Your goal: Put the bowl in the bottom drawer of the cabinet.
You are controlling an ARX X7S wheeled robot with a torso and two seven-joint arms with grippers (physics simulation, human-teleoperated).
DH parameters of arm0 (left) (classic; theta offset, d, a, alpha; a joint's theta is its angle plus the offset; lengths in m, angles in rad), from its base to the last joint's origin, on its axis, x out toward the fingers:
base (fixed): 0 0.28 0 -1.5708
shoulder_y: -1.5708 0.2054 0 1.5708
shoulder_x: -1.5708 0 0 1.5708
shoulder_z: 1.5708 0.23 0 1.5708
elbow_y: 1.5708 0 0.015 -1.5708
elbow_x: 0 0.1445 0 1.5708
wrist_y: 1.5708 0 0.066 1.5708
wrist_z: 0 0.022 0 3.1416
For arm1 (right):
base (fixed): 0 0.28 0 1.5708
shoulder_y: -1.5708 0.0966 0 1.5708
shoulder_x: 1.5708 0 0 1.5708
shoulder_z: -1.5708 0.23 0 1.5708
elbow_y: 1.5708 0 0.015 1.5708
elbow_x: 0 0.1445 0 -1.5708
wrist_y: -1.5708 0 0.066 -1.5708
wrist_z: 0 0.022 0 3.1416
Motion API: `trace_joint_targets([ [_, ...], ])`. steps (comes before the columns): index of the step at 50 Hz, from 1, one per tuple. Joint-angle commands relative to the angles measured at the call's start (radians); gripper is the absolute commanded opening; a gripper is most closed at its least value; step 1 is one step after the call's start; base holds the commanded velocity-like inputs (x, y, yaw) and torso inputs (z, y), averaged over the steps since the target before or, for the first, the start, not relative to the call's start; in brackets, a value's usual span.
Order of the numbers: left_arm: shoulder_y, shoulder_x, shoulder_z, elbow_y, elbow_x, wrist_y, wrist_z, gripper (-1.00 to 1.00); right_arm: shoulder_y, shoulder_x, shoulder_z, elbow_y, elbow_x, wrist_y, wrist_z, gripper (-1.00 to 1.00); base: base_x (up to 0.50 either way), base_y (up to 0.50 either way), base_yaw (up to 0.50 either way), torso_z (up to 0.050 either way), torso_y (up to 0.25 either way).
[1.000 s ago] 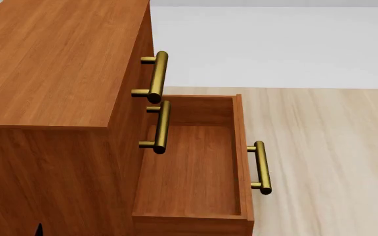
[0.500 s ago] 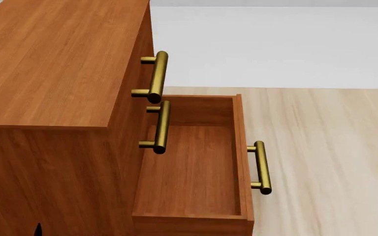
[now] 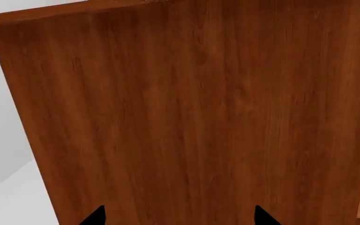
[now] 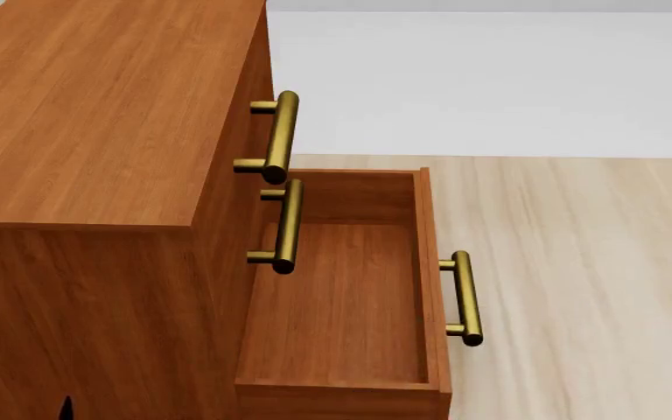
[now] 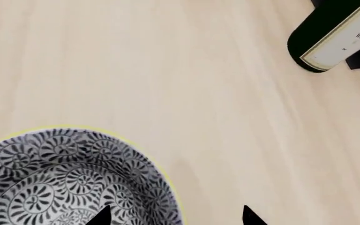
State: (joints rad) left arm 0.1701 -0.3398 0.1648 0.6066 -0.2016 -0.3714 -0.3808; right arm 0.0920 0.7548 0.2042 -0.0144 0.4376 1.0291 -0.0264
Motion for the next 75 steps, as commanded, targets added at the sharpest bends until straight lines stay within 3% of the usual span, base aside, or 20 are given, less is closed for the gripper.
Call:
trace_joint_targets([
  [1,0.000,-0.003,0.003,0.002,-0.001,0.000,-0.004,1.00,0.021,-0.025,-0.041,0.079,-0.016,-0.054,-0.019,1.00,0.00,0.00,0.00,0.000,0.000],
  [22,-0.006,-0.007,0.003,0.001,-0.008,0.000,-0.012,1.00,0.022,-0.047,-0.055,0.139,-0.024,-0.111,-0.033,1.00,0.00,0.00,0.00,0.000,0.000],
  [23,-0.006,-0.007,0.004,0.001,-0.008,0.000,-0.012,1.00,0.021,-0.048,-0.052,0.138,-0.024,-0.118,-0.034,-1.00,0.01,0.00,0.00,0.000,0.000],
  [48,-0.006,-0.013,0.015,0.011,-0.007,-0.004,-0.022,1.00,0.077,-0.163,0.079,0.038,0.109,-0.159,-0.036,-1.00,0.00,0.00,0.00,0.000,-0.001],
  [61,-0.006,-0.018,0.011,0.025,-0.013,-0.009,-0.029,1.00,0.155,-0.252,0.208,-0.117,0.178,-0.168,0.088,-1.00,0.00,0.00,0.00,0.000,0.000],
  [75,-0.001,-0.023,0.010,0.043,-0.017,-0.018,-0.038,1.00,0.291,-0.300,0.332,-0.339,0.327,-0.050,0.237,-1.00,0.00,0.00,0.00,0.000,0.000],
])
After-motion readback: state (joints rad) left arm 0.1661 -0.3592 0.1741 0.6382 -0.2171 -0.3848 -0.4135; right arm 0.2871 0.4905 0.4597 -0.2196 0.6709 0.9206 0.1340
